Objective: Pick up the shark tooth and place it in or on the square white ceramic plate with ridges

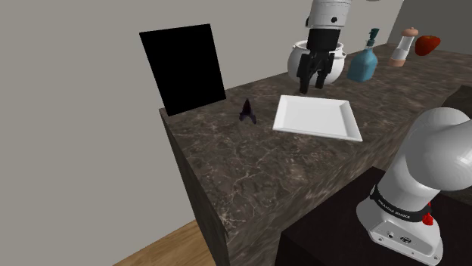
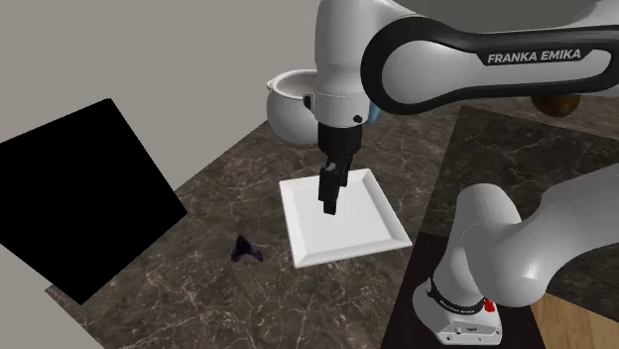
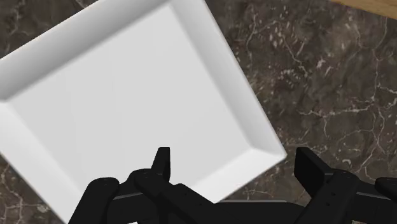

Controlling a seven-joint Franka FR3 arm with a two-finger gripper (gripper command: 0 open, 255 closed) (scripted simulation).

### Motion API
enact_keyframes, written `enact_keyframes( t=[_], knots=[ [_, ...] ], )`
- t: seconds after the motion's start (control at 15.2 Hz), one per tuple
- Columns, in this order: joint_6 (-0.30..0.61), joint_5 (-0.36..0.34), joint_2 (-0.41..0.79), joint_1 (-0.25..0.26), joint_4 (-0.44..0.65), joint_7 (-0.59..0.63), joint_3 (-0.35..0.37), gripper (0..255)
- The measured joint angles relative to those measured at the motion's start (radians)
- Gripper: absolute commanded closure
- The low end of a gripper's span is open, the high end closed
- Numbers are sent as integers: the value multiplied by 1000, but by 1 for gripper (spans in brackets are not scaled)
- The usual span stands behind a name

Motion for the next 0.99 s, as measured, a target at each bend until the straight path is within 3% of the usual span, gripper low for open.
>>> enact_keyframes(
  t=[0.4, 0.99],
  knots=[
    [64, 18, 156, 25, 80, 50, 52, 0],
    [134, 2, 543, 56, 365, 153, 133, 0]
  ],
)
